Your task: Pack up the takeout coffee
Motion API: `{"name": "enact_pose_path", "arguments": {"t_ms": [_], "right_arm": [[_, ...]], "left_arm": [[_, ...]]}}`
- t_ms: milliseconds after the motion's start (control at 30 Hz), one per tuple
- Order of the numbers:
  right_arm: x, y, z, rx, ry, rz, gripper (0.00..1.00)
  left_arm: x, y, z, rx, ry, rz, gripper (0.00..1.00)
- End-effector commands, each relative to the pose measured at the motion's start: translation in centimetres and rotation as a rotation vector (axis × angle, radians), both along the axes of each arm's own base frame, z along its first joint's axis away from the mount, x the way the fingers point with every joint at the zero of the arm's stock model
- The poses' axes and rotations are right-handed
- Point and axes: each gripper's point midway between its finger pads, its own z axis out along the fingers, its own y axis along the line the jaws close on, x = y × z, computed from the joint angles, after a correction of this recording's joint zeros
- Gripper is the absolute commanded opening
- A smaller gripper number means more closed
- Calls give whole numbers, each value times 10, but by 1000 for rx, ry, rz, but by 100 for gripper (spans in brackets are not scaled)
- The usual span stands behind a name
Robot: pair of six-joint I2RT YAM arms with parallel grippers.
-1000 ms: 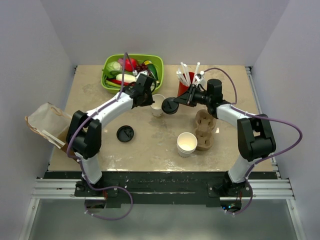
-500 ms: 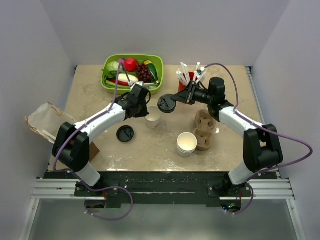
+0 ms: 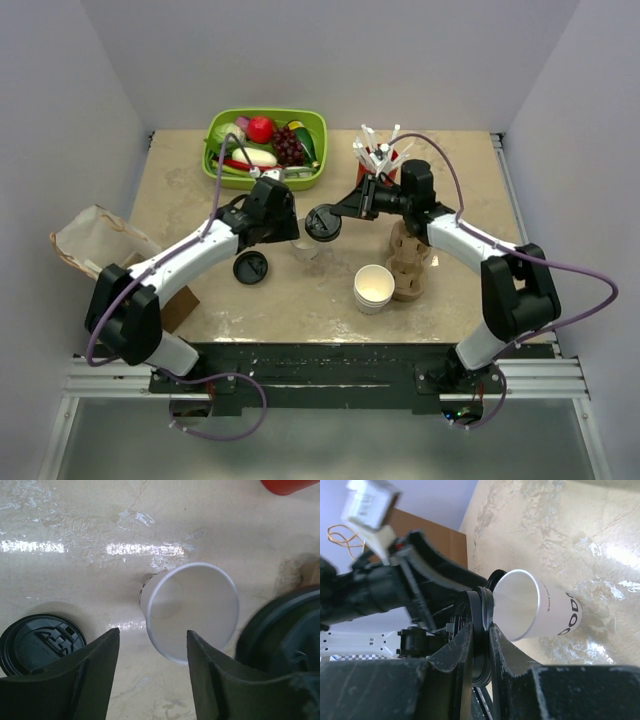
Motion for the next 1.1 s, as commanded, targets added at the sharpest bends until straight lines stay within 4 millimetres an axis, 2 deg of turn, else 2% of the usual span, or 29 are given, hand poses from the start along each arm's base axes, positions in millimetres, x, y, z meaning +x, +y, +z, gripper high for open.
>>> {"name": "enact_pose_path", "arguments": {"t_ms": [0, 67, 100, 167, 200, 267, 300, 433, 633, 867, 1067], "right_arm": [[9, 13, 14, -3, -53, 12, 0], [11, 19, 7, -28, -30, 17, 0], [11, 22, 5, -30, -26, 21, 0], [12, 31, 1, -29, -13, 33, 0], [12, 34, 0, -29, -9, 37, 0], [15, 41, -1, -31, -7, 40, 0], [17, 43, -9, -37, 11, 41, 0], [19, 54, -16, -27, 28, 57, 0], [24, 55, -32, -59, 48, 37, 0], [25, 52, -44, -88, 59, 27, 0], [24, 51, -36, -88, 31, 30, 0]], "left_arm": [[-1, 16, 38, -52, -84, 45, 63], [-3, 31, 39, -58, -79, 83, 68], [-1, 44, 47, -81, -98, 127, 70], [-3, 60, 46, -99, -99, 178, 84], [0, 73, 54, -121, -123, 215, 89], [-2, 77, 52, -151, -125, 207, 99], [0, 75, 58, -170, -150, 191, 100], [-1, 46, 64, -285, -164, 54, 100], [6, 19, 62, -397, -162, -37, 99], [16, 9, 34, -390, -77, -44, 100], [17, 4, 31, -379, -65, -58, 98]]}}
